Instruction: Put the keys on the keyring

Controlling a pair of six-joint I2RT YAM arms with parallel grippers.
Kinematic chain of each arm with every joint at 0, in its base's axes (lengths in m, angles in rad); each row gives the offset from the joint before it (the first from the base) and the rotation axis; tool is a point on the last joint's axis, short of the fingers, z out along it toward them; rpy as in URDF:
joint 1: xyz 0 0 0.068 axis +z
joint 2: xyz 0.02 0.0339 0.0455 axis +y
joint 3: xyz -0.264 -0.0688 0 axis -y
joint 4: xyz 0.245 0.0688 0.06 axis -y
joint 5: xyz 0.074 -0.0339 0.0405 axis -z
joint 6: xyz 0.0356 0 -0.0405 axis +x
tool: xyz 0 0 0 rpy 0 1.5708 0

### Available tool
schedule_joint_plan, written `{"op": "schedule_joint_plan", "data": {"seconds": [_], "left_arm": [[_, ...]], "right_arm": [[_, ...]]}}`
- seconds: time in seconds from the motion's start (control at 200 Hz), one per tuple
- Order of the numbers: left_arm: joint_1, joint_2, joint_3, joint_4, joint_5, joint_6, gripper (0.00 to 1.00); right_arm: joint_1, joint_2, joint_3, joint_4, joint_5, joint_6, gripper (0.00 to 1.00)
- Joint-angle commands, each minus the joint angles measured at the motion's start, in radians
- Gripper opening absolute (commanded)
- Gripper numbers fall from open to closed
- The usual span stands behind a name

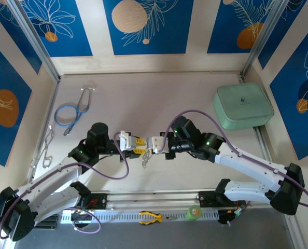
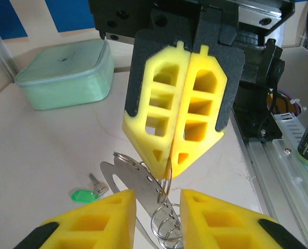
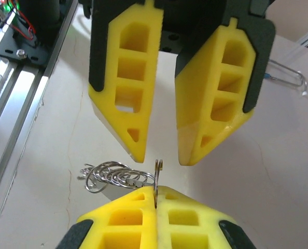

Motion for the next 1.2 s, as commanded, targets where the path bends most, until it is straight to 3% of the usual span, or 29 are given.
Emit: {"op": "schedule_joint_plan", "data": {"seconds": [0.0, 0.295, 0.575, 0.61, 0.71, 0.765, 0.92, 1.195], "left_arm": [[-0.006, -0.006, 0.026, -0.01, 0.011, 0.034, 0.27], [-0.006, -0.002, 0.032, -0.04, 0.015, 0.056, 0.23], [-0.005, -0.004, 0.041, -0.04, 0.008, 0.073, 0.0], [-0.005, -0.007, 0.04, -0.038, 0.004, 0.076, 0.0], [-0.005, -0.017, 0.027, -0.011, -0.003, 0.082, 0.0], [-0.006, -0.024, 0.018, 0.017, -0.007, 0.083, 0.0], [-0.007, -0.041, -0.014, 0.098, 0.017, 0.123, 0.0], [-0.008, -0.029, -0.024, 0.135, 0.082, 0.172, 0.0]], "right_arm": [[0.011, 0.007, 0.049, -0.005, 0.007, -0.018, 0.0], [0.025, 0.041, 0.078, 0.011, -0.038, 0.003, 0.0], [0.024, 0.03, 0.061, 0.016, -0.095, 0.036, 0.0], [0.005, 0.013, 0.043, 0.038, -0.125, 0.064, 0.01], [-0.101, -0.072, -0.057, 0.157, -0.291, 0.184, 0.23], [-0.148, -0.111, -0.116, 0.215, -0.368, 0.231, 0.28], [-0.181, -0.127, -0.188, 0.24, -0.427, 0.239, 0.28], [-0.156, -0.121, -0.217, 0.308, -0.408, 0.219, 0.23]]}}
